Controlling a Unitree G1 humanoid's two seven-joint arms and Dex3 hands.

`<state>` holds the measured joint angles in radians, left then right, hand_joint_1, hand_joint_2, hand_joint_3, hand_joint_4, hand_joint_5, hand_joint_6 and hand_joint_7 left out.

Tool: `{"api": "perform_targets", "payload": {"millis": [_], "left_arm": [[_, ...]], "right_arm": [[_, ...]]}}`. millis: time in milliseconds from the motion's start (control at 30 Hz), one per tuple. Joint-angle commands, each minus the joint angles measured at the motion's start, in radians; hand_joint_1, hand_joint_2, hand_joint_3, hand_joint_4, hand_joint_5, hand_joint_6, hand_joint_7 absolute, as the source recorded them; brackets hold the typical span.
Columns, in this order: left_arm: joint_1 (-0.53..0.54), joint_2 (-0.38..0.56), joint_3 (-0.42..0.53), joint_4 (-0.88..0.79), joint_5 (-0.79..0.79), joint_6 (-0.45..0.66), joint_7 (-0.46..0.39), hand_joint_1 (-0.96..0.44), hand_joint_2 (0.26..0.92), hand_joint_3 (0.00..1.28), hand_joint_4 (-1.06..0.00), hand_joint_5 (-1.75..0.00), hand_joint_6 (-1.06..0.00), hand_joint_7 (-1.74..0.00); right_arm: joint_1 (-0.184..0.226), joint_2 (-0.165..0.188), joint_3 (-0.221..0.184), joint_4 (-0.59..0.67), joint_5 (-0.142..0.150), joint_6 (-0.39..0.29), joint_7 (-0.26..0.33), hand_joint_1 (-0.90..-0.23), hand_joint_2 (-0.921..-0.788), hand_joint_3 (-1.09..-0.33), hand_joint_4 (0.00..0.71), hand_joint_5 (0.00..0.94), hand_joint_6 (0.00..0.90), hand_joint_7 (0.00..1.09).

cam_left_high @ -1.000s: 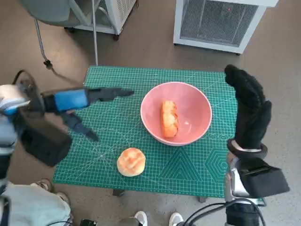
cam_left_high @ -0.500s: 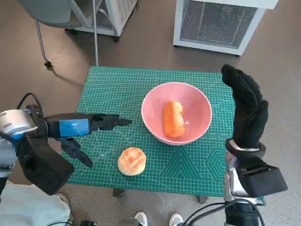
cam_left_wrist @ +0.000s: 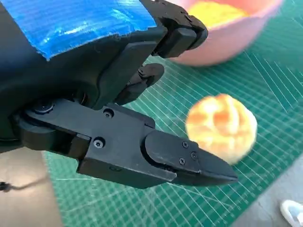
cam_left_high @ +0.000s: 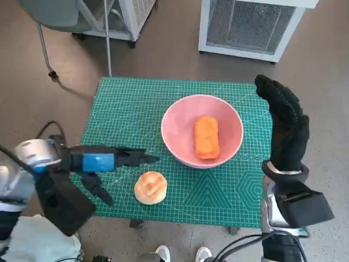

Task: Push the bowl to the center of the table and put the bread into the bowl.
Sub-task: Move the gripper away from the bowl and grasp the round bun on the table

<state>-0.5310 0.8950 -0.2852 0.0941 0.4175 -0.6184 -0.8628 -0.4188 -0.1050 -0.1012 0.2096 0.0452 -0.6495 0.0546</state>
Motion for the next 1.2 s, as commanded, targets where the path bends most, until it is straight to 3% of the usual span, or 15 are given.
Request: {"api": "perform_targets", "payload": {"millis": [33,433,733,833,933,1033,1133,1167,1200], "left_arm": [[0.001,-0.034,-0.035,0.030,0.041,-0.022,0.031,-0.36,0.713,0.01,0.00,0.00,-0.09,-0.09],[0.006,-0.112,-0.127,0.157,0.193,-0.076,0.139,-0.37,0.724,0.01,-0.01,0.00,-0.10,-0.09],[-0.005,-0.165,-0.200,0.248,0.313,-0.073,0.220,-0.31,0.739,0.01,-0.05,-0.02,-0.13,-0.12],[-0.012,-0.181,-0.227,0.287,0.375,-0.099,0.302,-0.29,0.748,0.01,-0.09,-0.03,-0.16,-0.13],[-0.018,-0.192,-0.252,0.337,0.430,-0.140,0.411,-0.26,0.765,0.01,-0.19,-0.05,-0.20,-0.18],[-0.030,-0.195,-0.285,0.395,0.497,-0.194,0.536,-0.22,0.796,0.01,-0.32,-0.07,-0.26,-0.26],[-0.050,-0.189,-0.315,0.447,0.552,-0.248,0.648,-0.14,0.884,0.05,-0.53,-0.10,-0.34,-0.50],[-0.059,-0.182,-0.323,0.456,0.572,-0.270,0.689,-0.14,0.891,0.06,-0.55,-0.11,-0.35,-0.52],[-0.067,-0.177,-0.330,0.463,0.588,-0.285,0.722,-0.09,0.902,0.13,-0.51,-0.54,-0.39,-0.86]], "right_arm": [[0.018,-0.010,-0.006,0.004,0.017,0.017,0.014,-0.518,-0.921,-0.814,0.316,0.008,-0.001,0.61],[0.037,-0.020,-0.017,-0.018,0.037,0.021,0.027,-0.522,-0.921,-0.811,0.316,0.008,-0.001,0.61],[0.039,-0.014,-0.019,-0.017,0.037,0.021,0.022,-0.531,-0.921,-0.808,0.316,0.008,-0.001,0.61],[0.037,-0.011,-0.019,-0.015,0.032,0.019,0.019,-0.532,-0.921,-0.807,0.317,0.008,-0.001,0.61],[0.036,-0.009,-0.019,-0.010,0.029,0.016,0.016,-0.533,-0.921,-0.806,0.317,0.008,-0.001,0.61],[0.034,-0.006,-0.020,-0.007,0.028,0.016,0.015,-0.535,-0.921,-0.804,0.318,0.008,-0.001,0.61],[0.034,-0.004,-0.020,-0.008,0.028,0.017,0.014,-0.536,-0.921,-0.802,0.318,0.008,-0.001,0.61],[0.034,-0.004,-0.020,-0.008,0.028,0.017,0.014,-0.536,-0.921,-0.802,0.318,0.008,-0.001,0.61],[0.034,-0.004,-0.020,-0.008,0.028,0.017,0.014,-0.537,-0.921,-0.802,0.318,0.008,-0.001,0.61]]}}
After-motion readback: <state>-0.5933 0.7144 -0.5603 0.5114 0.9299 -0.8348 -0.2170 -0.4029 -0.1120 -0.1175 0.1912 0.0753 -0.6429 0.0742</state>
